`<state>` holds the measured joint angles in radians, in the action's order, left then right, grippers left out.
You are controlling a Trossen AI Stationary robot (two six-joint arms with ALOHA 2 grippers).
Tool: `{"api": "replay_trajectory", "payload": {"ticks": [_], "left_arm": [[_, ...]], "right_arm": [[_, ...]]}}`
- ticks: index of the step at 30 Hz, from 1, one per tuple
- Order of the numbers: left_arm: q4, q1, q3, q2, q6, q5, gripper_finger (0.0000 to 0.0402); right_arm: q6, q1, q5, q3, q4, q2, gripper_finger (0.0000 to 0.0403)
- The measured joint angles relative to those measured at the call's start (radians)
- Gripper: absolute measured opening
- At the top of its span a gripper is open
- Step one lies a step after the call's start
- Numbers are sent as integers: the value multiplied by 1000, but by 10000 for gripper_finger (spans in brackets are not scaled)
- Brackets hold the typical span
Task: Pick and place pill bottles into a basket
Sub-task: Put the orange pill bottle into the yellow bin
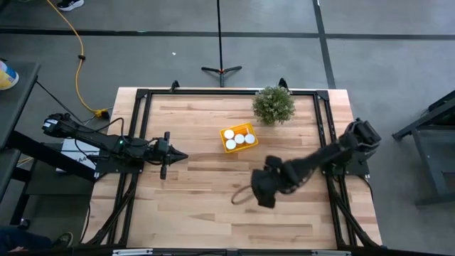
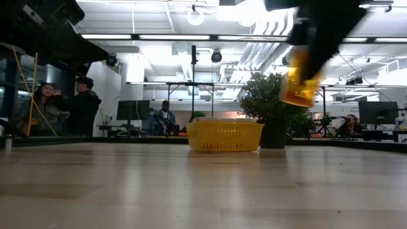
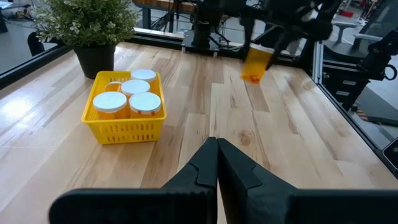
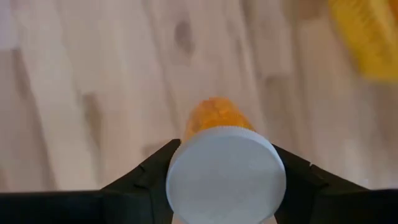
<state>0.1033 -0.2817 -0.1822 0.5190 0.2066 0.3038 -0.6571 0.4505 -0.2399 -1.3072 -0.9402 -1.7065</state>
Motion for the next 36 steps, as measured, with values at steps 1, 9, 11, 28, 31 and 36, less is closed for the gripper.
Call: {"api": "replay_trajectory", "payload": {"ticks": [1, 9, 11, 28, 31, 36], "left_arm": [[-1, 0, 0, 0, 0, 0, 47], [0, 0, 0, 0, 0, 0, 46], [0, 0, 0, 0, 0, 0, 46], [13, 0, 0, 0, 0, 0, 46], [15, 0, 0, 0, 0, 0, 46], [15, 0, 0, 0, 0, 0, 46]], "right_arm": [[47, -29, 4, -11, 4, 0, 192], [381, -278, 77, -67, 48, 0, 185], [441, -340, 105, -71, 61, 0, 191], [796, -616, 328, -72, 250, -19, 193], [826, -656, 334, -72, 258, -38, 185], [848, -721, 373, -72, 261, -69, 185]]}}
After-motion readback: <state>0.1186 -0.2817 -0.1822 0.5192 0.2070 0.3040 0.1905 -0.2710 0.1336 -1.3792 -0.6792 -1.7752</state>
